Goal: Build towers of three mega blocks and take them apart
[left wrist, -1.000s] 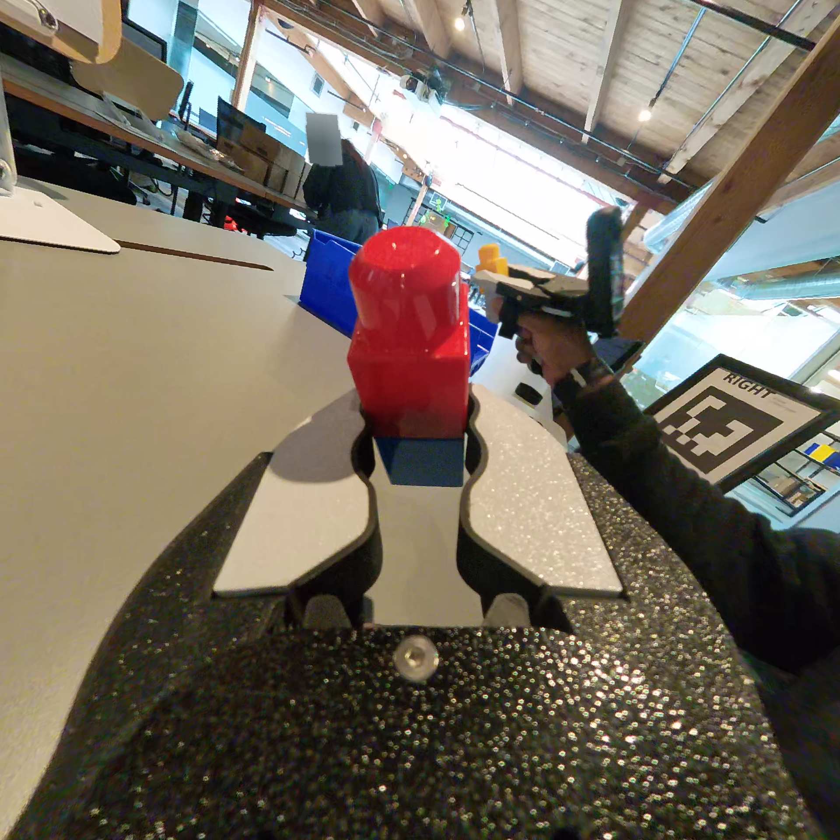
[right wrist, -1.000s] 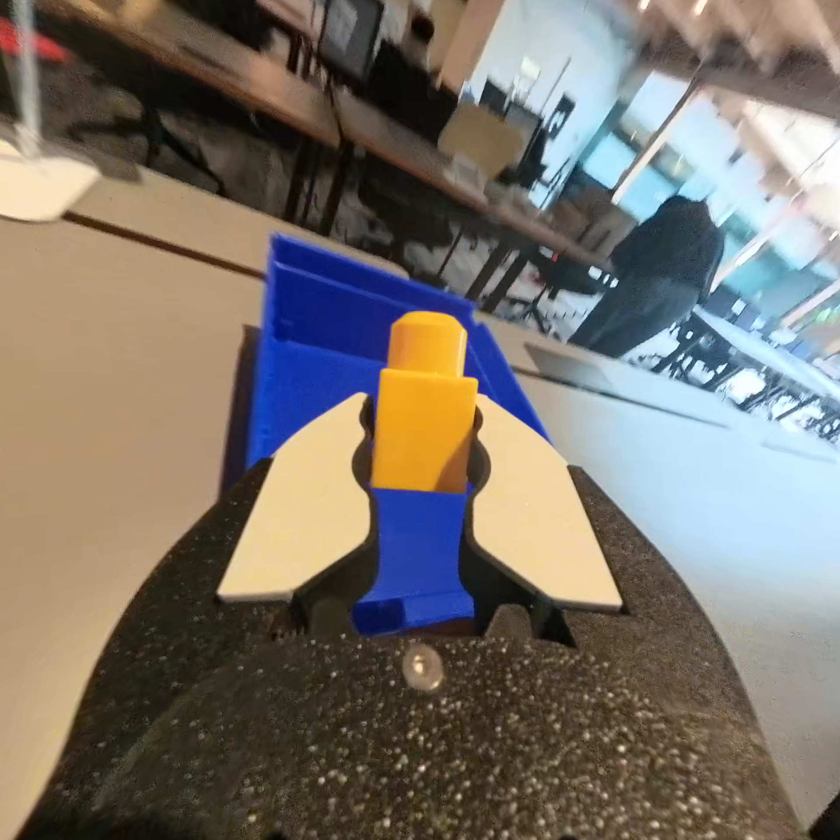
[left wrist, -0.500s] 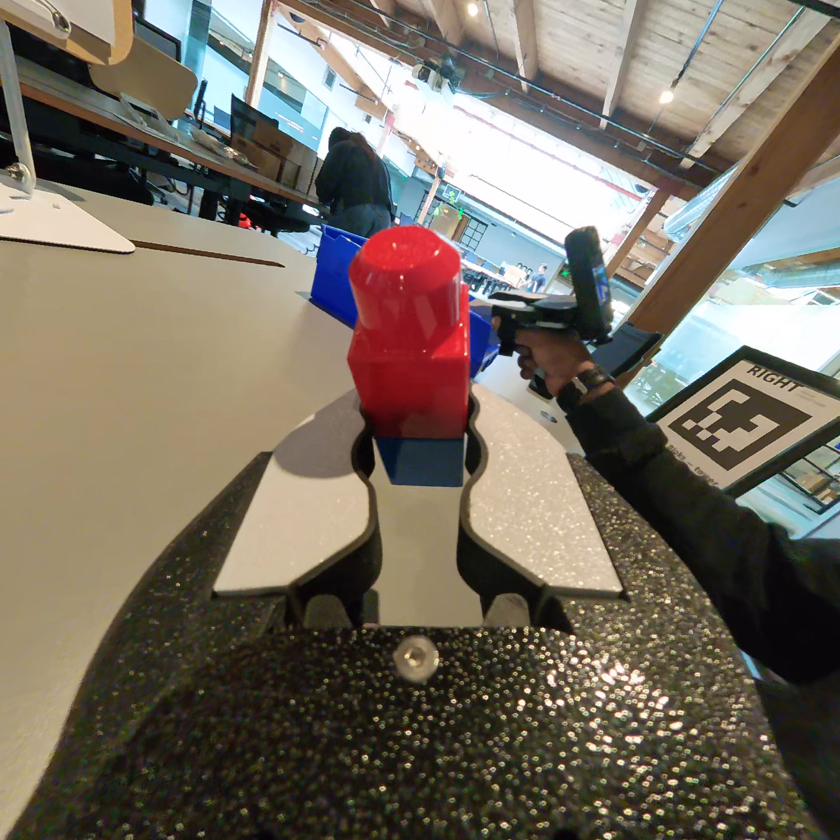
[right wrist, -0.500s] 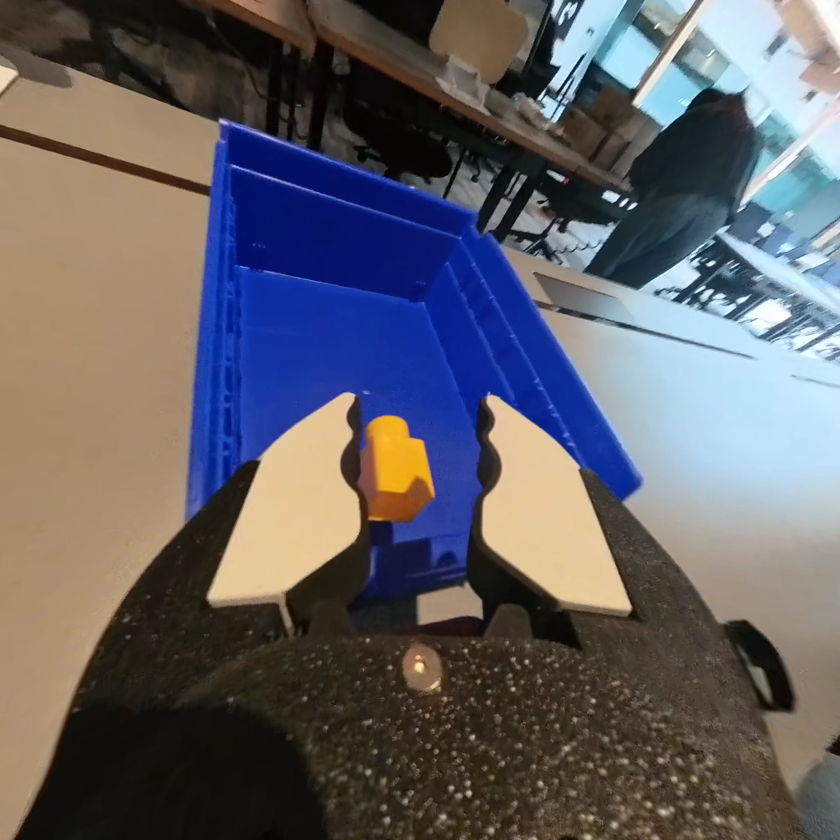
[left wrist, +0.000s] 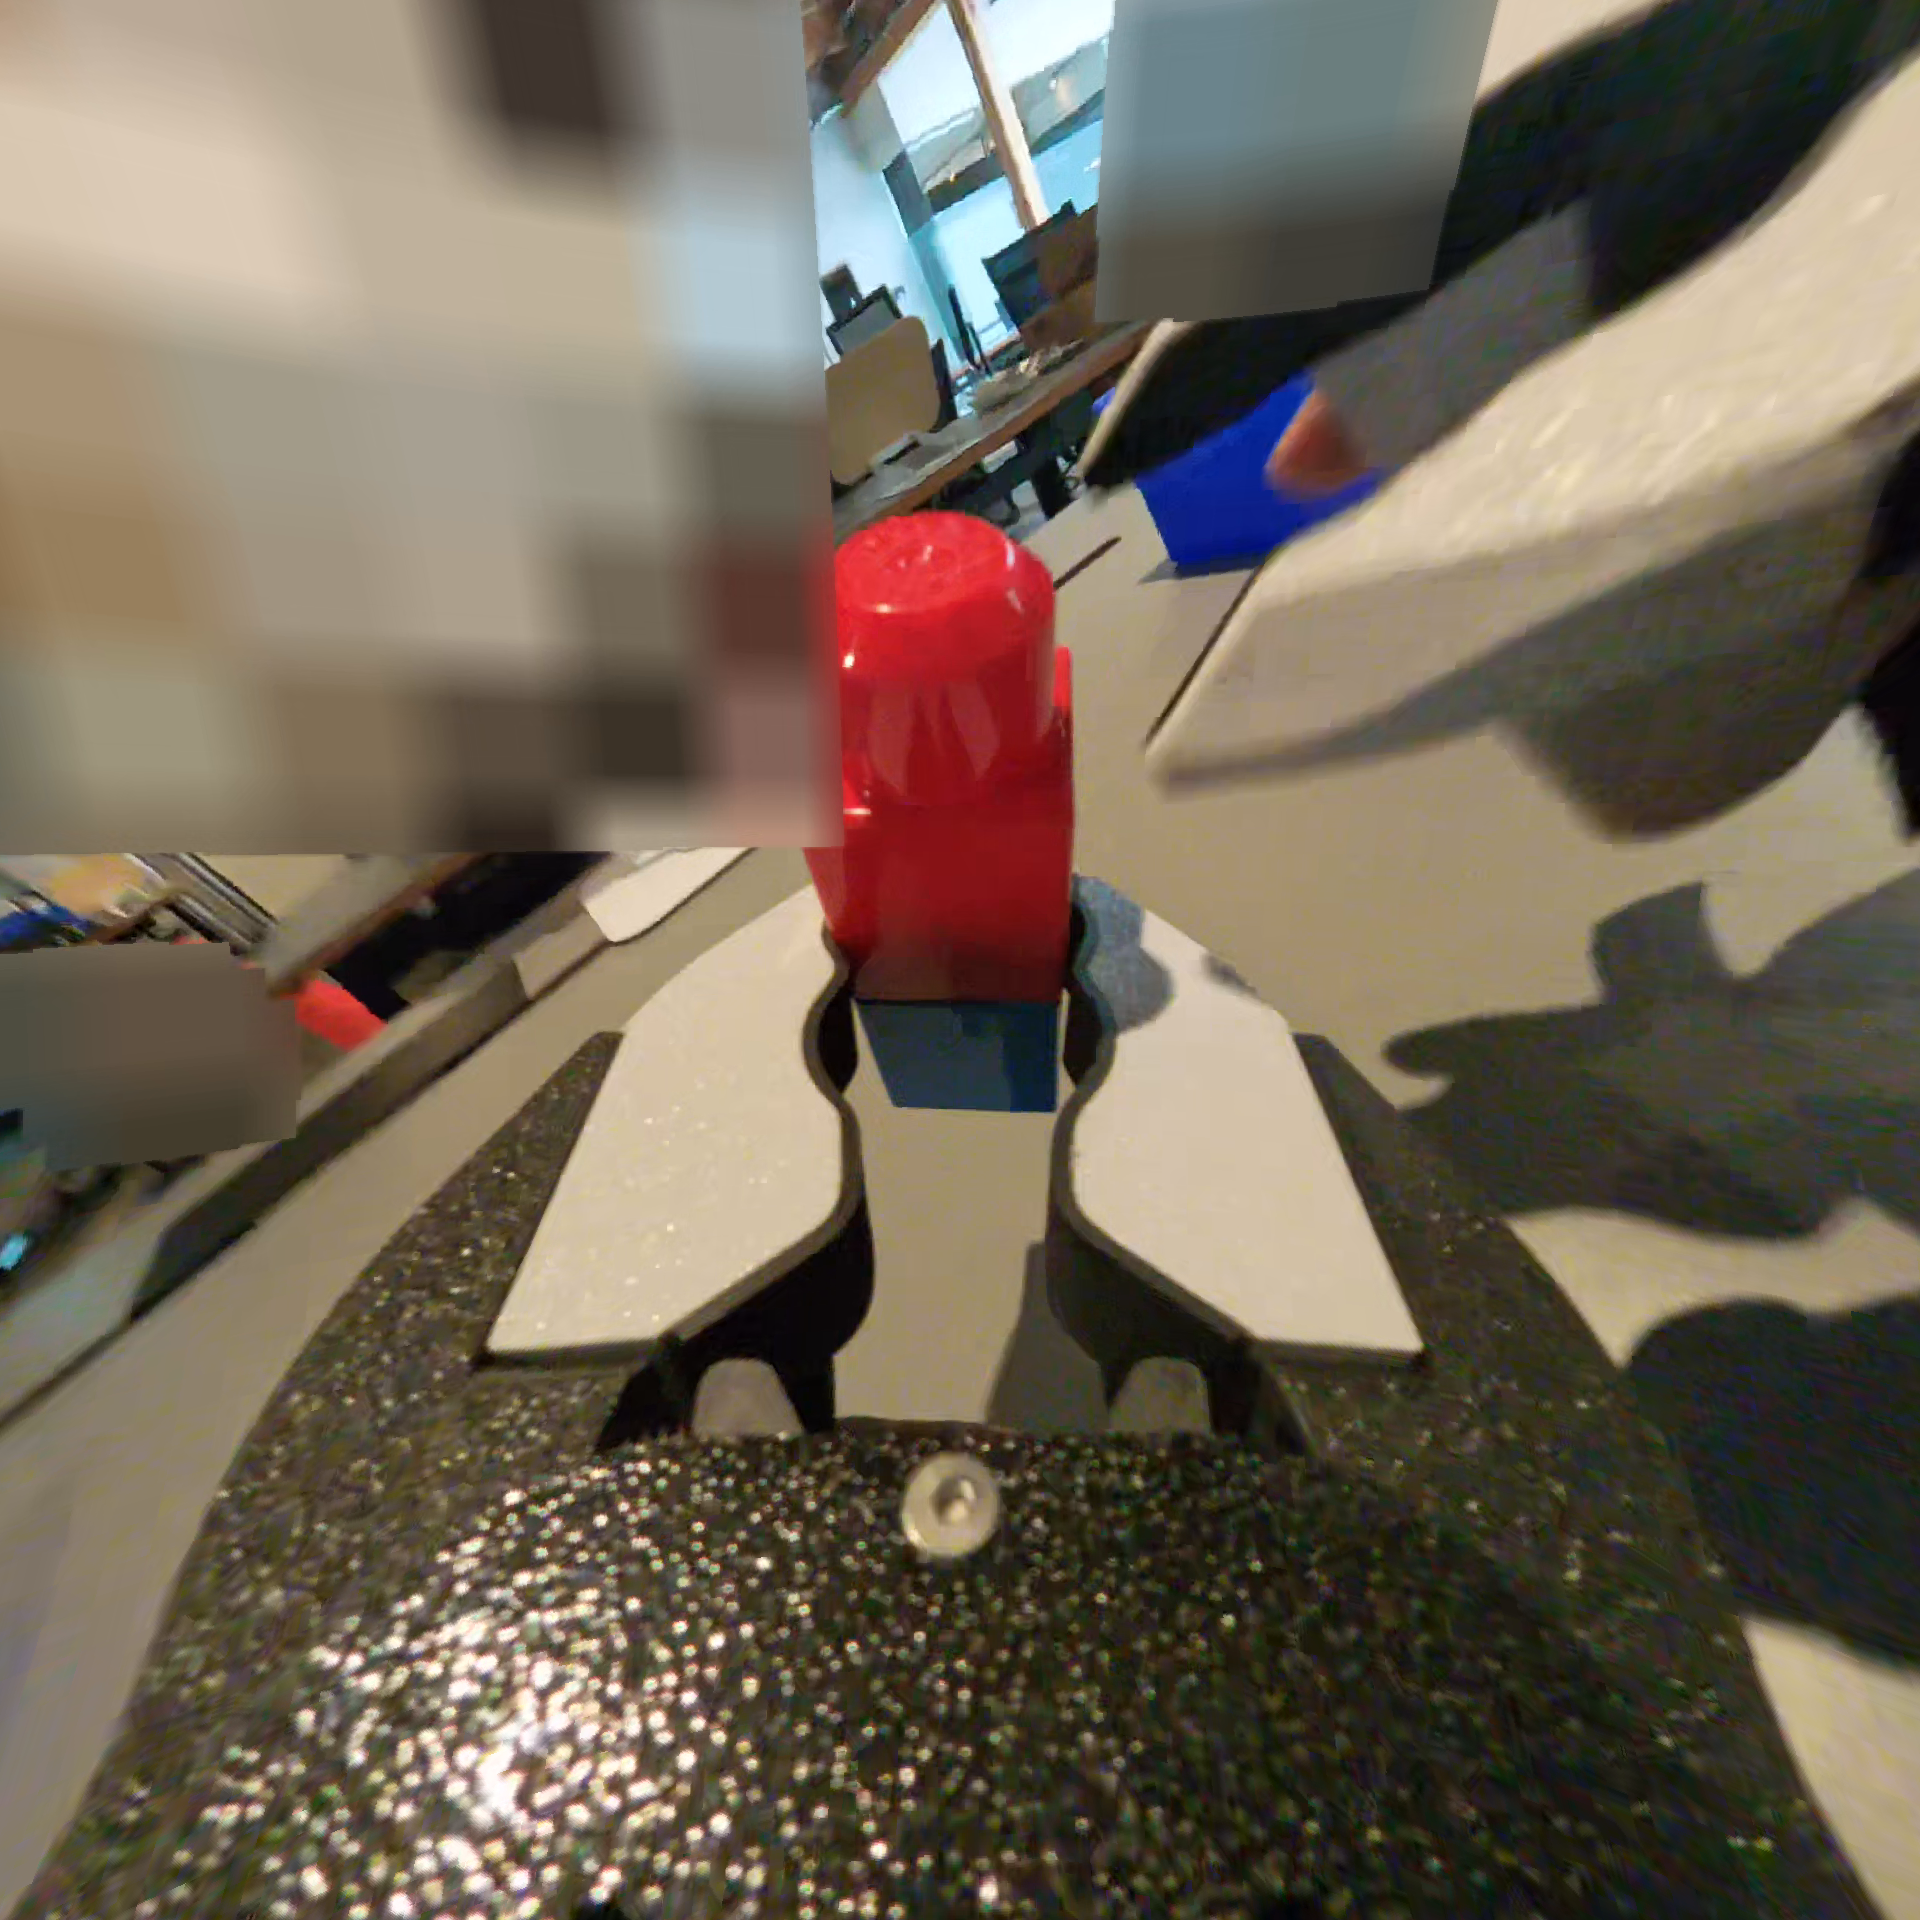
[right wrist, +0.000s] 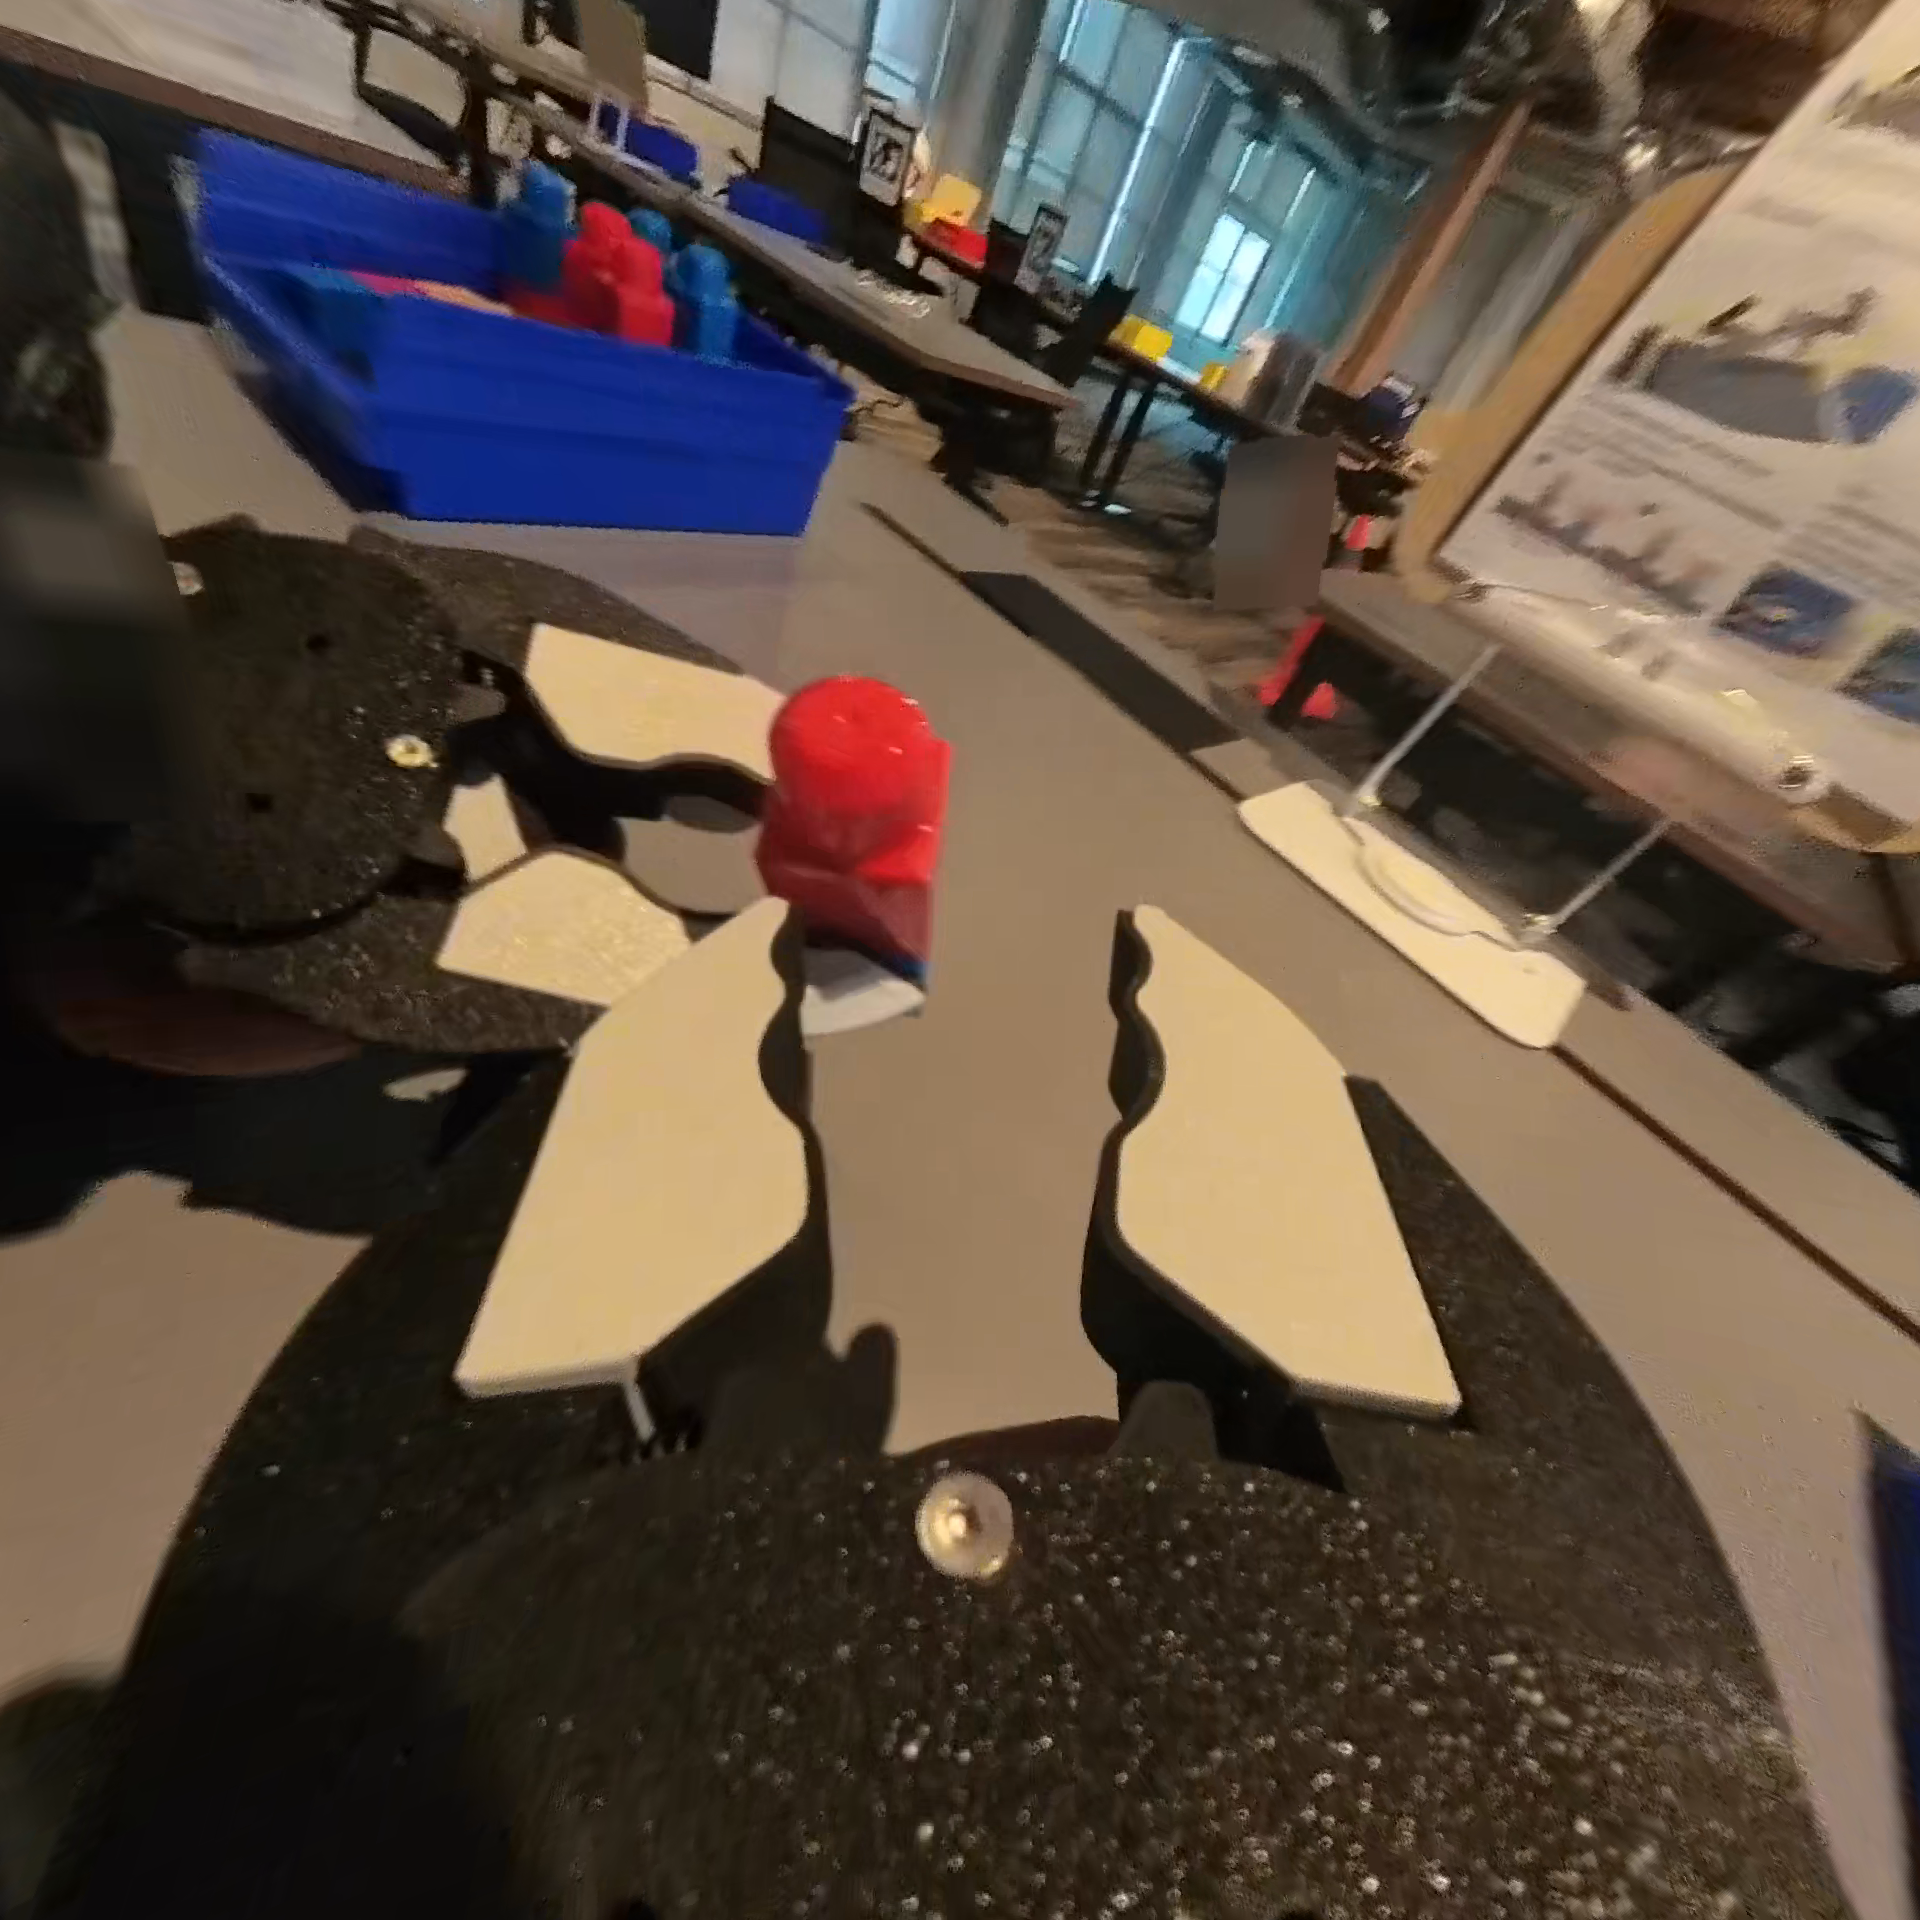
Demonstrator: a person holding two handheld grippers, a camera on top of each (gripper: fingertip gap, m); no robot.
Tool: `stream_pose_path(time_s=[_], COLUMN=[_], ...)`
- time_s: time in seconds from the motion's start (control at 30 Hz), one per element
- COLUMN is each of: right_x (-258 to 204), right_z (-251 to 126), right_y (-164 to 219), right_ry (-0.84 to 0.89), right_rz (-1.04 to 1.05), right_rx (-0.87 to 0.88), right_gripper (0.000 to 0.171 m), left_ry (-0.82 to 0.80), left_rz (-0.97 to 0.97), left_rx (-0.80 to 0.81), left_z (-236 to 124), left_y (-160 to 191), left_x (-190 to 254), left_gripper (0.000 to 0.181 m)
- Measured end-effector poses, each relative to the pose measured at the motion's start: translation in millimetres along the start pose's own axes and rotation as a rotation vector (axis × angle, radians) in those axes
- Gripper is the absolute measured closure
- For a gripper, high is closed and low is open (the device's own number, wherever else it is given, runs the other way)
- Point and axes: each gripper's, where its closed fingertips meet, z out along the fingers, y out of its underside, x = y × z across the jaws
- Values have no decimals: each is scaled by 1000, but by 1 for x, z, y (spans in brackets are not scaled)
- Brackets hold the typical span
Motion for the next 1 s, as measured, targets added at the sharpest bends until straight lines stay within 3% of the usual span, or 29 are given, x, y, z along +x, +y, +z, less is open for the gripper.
stream_pose_path(time_s=[0.17, 0.23, 0.3, 0.43, 0.57, 0.83, 1.0], right_x=[-24, -22, -21, -15, -7, -11, -9], right_z=[15, 16, 14, 5, -7, -6, -12], right_y=[11, 14, 17, 12, 2, 6, 2], right_ry=[-116, -126, -138, -179, -214, -199, -289], right_rz=[153, 205, 233, 314, 396, 355, 480], right_rx=[-15, -8, -6, 40, 113, 89, 126], right_gripper=[109, 116, 134, 134, 134, 134, 135], left_ry=[12, 34, 10, -3, -40, -40, 11], left_rz=[171, 233, 270, 261, 268, 327, 289], left_rx=[2, 25, 10, 67, 1, 37, 59], left_z=[2, 2, 3, 3, 7, 3, 1], left_y=[-3, -7, -6, -11, -1, -7, -10], left_x=[15, 24, 23, 23, 16, 19, 24], left_gripper=[145, 145, 146, 146, 137, 146, 146])
